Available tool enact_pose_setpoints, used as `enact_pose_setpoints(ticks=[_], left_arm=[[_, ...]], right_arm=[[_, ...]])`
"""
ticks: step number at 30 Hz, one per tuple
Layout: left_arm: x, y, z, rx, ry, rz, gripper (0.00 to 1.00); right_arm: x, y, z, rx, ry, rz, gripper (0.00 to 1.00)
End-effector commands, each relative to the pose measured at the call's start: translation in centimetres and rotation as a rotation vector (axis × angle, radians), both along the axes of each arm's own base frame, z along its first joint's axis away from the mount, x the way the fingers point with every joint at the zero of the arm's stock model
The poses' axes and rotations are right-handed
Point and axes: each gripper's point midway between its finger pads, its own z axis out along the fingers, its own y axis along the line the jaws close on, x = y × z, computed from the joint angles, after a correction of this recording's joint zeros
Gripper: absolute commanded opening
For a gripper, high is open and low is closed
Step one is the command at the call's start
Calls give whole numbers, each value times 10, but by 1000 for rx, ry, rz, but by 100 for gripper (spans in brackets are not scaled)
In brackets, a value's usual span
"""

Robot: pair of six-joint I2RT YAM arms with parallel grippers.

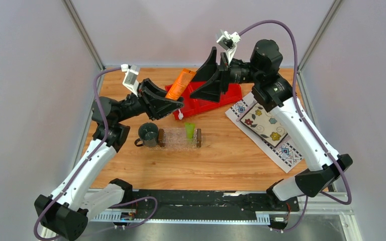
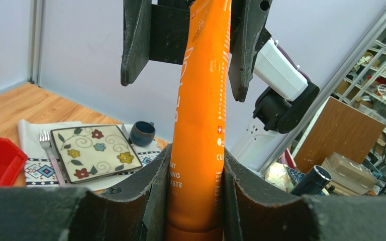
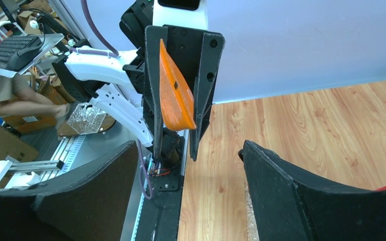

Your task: Prepare toiletry sets of a toothbrush and toothpaste on the tray

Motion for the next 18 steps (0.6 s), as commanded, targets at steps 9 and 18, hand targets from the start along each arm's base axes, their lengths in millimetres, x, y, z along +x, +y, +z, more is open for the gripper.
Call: enact_pose_setpoints(ticks=[9, 18], left_arm=[[7, 2, 3, 11, -42, 47, 0], [8, 2, 5, 10, -45, 52, 0]], right_arm=[[-1, 28, 14, 27, -31, 13, 74], [-8, 47, 3, -8, -42, 48, 54]])
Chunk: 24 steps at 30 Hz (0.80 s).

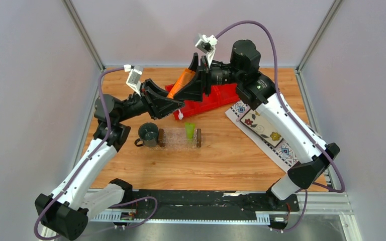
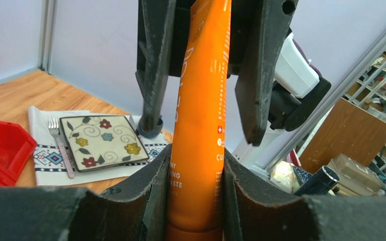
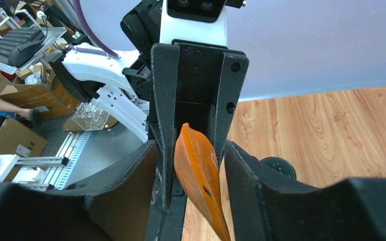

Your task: Prepare toiletry sets of a toothbrush and toothpaste on the tray

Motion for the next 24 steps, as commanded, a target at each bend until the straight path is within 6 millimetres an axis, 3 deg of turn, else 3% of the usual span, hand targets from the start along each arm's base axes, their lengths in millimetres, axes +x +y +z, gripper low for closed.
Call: enact_pose_setpoints(ticks=[1, 11, 15, 16, 19, 24], left_arm=[[-1, 3, 17, -24, -74, 23, 0], [-3, 4, 8, 22, -102, 32, 0], [0, 5, -10, 116, -85, 50, 13], [2, 6, -14, 143, -121, 63, 20], [7, 8, -28, 210, -131, 90, 27], [12, 7, -42, 243, -114, 95, 29]], right_arm=[[-5, 5, 11, 14, -65, 0, 49], [-7, 0, 11, -2, -116, -39, 13], [-4, -7, 11, -17, -147, -89, 3], [-4, -9, 11, -20, -154, -100, 2], [-5, -14, 10, -35, -174, -124, 0], [-12, -16, 16, -19, -171, -110, 0]])
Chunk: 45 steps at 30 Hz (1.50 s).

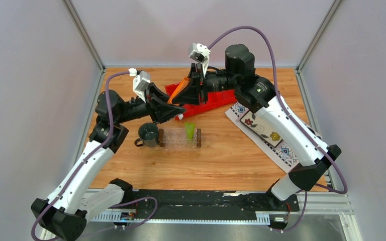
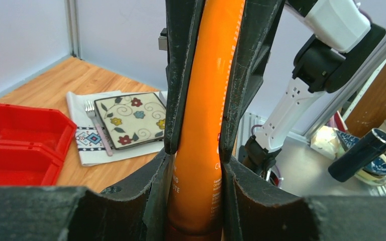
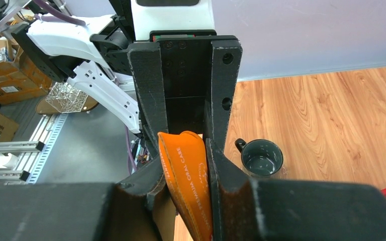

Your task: Prepare toiletry sets of a toothbrush and toothpaste on the tray

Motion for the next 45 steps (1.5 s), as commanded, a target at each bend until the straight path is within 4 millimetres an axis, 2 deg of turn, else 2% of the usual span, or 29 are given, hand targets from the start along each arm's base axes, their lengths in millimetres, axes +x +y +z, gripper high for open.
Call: enact_pose_setpoints(ticks=[1, 6, 12, 21, 22, 23, 24, 27, 29, 32, 37, 45], left_arm=[[13, 3, -21, 76, 12, 53, 29], [12, -6, -37, 124, 11, 37, 29], [11, -15, -51, 164, 2, 13, 30], [10, -24, -63, 199, -4, -1, 31], [11, -24, -64, 200, -3, 0, 29], [11, -24, -64, 197, 1, 3, 7], [11, -24, -64, 194, 4, 5, 0], [12, -24, -61, 174, 19, 17, 0], [12, -24, -52, 134, 14, 23, 0], [8, -24, -40, 84, 27, 7, 0], [7, -17, -7, -59, 27, -4, 0], [5, -10, -3, -134, 45, -13, 0]], right_arm=[[-8, -22, 39, 69, -92, -59, 0], [-10, -21, 45, 80, -90, -47, 0], [-12, -19, 48, 88, -74, -31, 6], [-16, -15, 53, 95, -66, -6, 10], [-17, -14, 53, 94, -67, 0, 11], [-17, -14, 53, 93, -66, 3, 17], [-18, -14, 52, 91, -62, 6, 19], [-20, -12, 51, 89, -62, 15, 30], [-21, -12, 51, 89, -62, 20, 38], [-22, -14, 53, 92, -70, 12, 44], [-20, -15, 51, 85, -77, -3, 48], [-17, -12, 45, 73, -63, -8, 55]])
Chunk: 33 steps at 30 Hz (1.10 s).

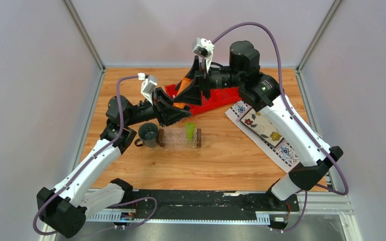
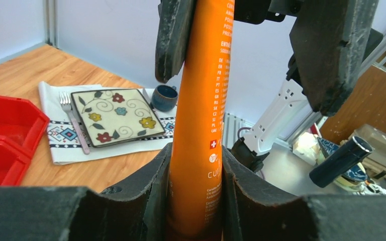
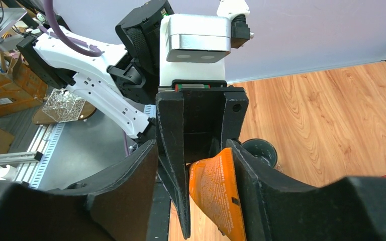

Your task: Prepare toiletry sets of a toothbrush and toothpaste on the tray

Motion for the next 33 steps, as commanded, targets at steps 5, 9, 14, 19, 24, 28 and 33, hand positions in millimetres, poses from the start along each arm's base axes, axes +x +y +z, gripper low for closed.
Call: enact_pose_setpoints(ticks=[5, 9, 14, 19, 24, 28, 33], left_arm=[[-5, 11, 32, -139, -54, 11, 0], [-11, 12, 38, -155, -74, -7, 0], [-15, 13, 44, -175, -81, -21, 0], [-20, 15, 49, -202, -99, -30, 0], [-19, 15, 48, -208, -103, -26, 0], [-17, 16, 47, -215, -102, -16, 0], [-17, 17, 51, -232, -107, -12, 0]], right_arm=[[-12, -7, 30, 65, -79, 4, 70], [-5, -5, 25, 53, -75, -29, 72], [-1, -3, 22, 47, -68, -36, 71], [-1, -1, 22, 49, -65, -27, 58], [-2, 1, 23, 52, -55, -9, 43], [-4, 4, 20, 48, -47, 8, 36], [-7, 8, 15, 41, -38, 24, 40]])
